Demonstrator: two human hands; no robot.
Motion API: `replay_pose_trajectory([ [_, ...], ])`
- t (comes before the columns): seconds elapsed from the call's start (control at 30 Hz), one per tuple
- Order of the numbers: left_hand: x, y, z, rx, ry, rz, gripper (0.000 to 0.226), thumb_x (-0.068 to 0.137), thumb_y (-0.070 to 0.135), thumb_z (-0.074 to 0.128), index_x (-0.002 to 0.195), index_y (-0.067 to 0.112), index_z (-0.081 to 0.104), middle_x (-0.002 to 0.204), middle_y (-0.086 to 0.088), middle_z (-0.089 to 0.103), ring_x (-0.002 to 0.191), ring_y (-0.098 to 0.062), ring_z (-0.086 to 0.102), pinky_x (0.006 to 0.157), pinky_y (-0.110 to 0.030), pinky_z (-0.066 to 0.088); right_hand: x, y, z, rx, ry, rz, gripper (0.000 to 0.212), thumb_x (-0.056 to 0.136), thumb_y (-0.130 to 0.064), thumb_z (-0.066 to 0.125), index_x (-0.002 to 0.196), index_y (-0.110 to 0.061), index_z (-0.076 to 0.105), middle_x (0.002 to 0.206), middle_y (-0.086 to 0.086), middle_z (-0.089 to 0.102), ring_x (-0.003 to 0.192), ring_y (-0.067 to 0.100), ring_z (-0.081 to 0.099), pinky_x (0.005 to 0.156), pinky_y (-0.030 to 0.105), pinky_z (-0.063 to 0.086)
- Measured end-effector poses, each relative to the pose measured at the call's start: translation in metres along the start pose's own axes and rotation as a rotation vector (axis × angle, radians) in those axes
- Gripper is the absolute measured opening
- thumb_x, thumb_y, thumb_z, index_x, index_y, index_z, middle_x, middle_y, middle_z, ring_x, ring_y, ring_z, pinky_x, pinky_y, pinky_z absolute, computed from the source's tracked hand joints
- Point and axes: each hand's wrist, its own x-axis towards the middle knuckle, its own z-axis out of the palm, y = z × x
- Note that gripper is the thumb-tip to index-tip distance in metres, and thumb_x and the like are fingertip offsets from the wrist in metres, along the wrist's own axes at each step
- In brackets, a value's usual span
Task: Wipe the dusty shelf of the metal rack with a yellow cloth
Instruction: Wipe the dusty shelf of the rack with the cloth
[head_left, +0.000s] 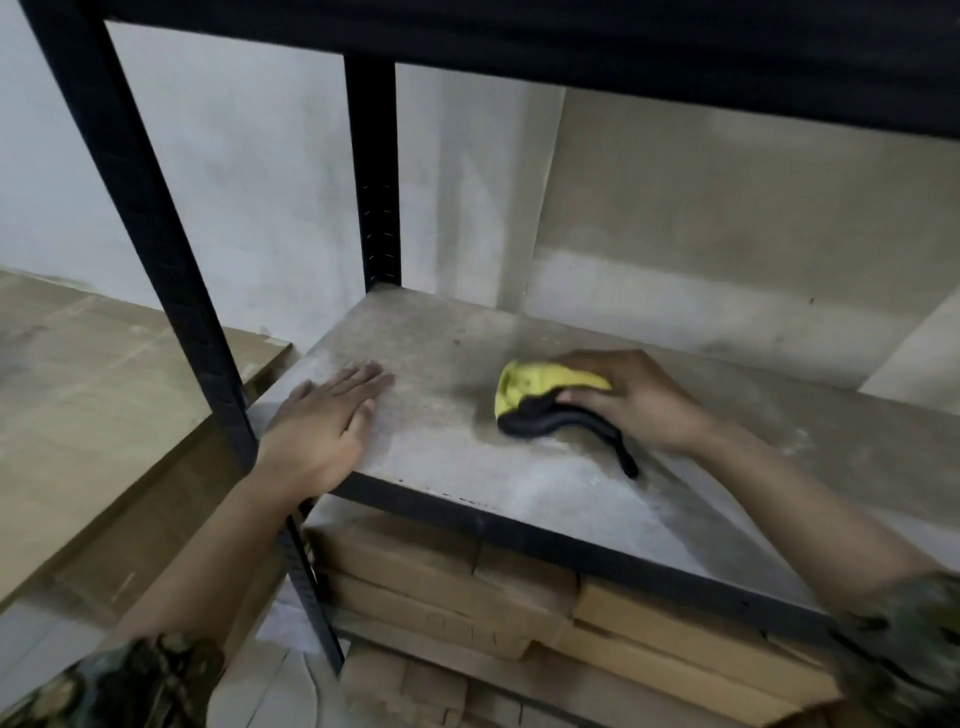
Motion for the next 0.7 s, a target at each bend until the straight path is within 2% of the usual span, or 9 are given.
replay_pose_trajectory([
  [0.07, 0.001, 0.001, -0.002, 0.0, -0.005, 0.006, 0.058, 0.088, 0.041, 0.011, 0.142, 0.036, 0.031, 0.153, 0.016, 0.021, 0.141, -0.001, 0.013, 0.115, -0.039, 0.014, 0.017, 0.01, 0.002, -0.084, 0.068, 0.069, 0.031, 0.087, -0.02, 0.063, 0.118, -0.021, 0.062, 0.116, -0.011, 0.062, 0.105, 0.001, 0.055, 0.079, -0.004, 0.031],
  [0.2, 0.002, 0.001, -0.002, 0.027, -0.018, 0.009, 0.047, 0.097, 0.035, 0.018, 0.143, 0.035, 0.03, 0.154, 0.015, 0.02, 0.142, -0.004, 0.013, 0.115, -0.04, 0.013, 0.027, 0.025, 0.031, -0.183, 0.028, 0.197, 0.039, 0.089, -0.031, 0.06, 0.128, -0.029, 0.054, 0.135, -0.006, 0.054, 0.122, 0.012, 0.048, 0.09, 0.014, 0.032],
  [0.3, 0.0, 0.003, -0.003, 0.042, -0.024, 0.015, 0.053, 0.092, 0.041, 0.015, 0.143, 0.034, 0.029, 0.154, 0.014, 0.02, 0.142, -0.005, 0.013, 0.114, -0.039, 0.013, 0.005, 0.01, 0.044, -0.295, 0.028, 0.139, 0.043, 0.087, -0.036, 0.06, 0.129, -0.029, 0.053, 0.135, -0.003, 0.055, 0.122, 0.019, 0.051, 0.095, 0.022, 0.036],
  [0.4, -0.003, 0.003, -0.004, 0.066, -0.046, 0.028, 0.064, 0.084, 0.046, 0.011, 0.145, 0.032, 0.026, 0.155, 0.012, 0.017, 0.143, -0.008, 0.011, 0.113, -0.039, 0.014, -0.031, -0.02, 0.054, -0.311, -0.044, 0.037, 0.042, 0.085, -0.034, 0.064, 0.126, -0.027, 0.057, 0.134, -0.006, 0.055, 0.12, 0.015, 0.053, 0.099, 0.03, 0.042],
  [0.47, -0.003, 0.002, -0.004, 0.079, -0.047, 0.037, 0.062, 0.087, 0.046, 0.009, 0.145, 0.031, 0.025, 0.156, 0.01, 0.017, 0.144, -0.009, 0.011, 0.114, -0.041, 0.015, -0.051, -0.034, 0.057, -0.281, -0.107, -0.007, 0.04, 0.084, -0.029, 0.066, 0.124, -0.025, 0.059, 0.136, -0.008, 0.053, 0.117, 0.013, 0.053, 0.098, 0.024, 0.04],
  [0.53, -0.002, 0.001, -0.005, 0.092, -0.058, 0.052, 0.054, 0.094, 0.045, 0.013, 0.145, 0.031, 0.026, 0.156, 0.01, 0.017, 0.144, -0.011, 0.011, 0.114, -0.044, 0.015, -0.064, -0.041, 0.052, -0.208, -0.122, 0.039, 0.039, 0.083, -0.023, 0.066, 0.122, -0.022, 0.061, 0.133, -0.012, 0.054, 0.112, 0.009, 0.054, 0.095, 0.017, 0.039],
  [0.63, -0.003, 0.008, -0.005, 0.065, -0.073, 0.074, 0.054, 0.095, 0.05, 0.015, 0.145, 0.032, 0.025, 0.157, 0.008, 0.014, 0.144, -0.013, 0.009, 0.114, -0.051, 0.008, -0.065, -0.042, 0.037, -0.192, 0.106, 0.113, 0.036, 0.084, -0.019, 0.066, 0.12, -0.015, 0.062, 0.122, -0.01, 0.059, 0.111, 0.008, 0.056, 0.088, 0.012, 0.038],
  [0.7, -0.005, 0.023, -0.005, 0.016, -0.062, 0.131, 0.057, 0.094, 0.054, 0.014, 0.145, 0.032, 0.023, 0.157, 0.008, 0.011, 0.144, -0.013, 0.007, 0.114, -0.05, 0.003, -0.057, -0.035, 0.033, -0.283, 0.197, 0.174, 0.038, 0.088, -0.024, 0.062, 0.124, -0.014, 0.059, 0.129, -0.001, 0.059, 0.118, 0.016, 0.055, 0.093, 0.017, 0.037],
])
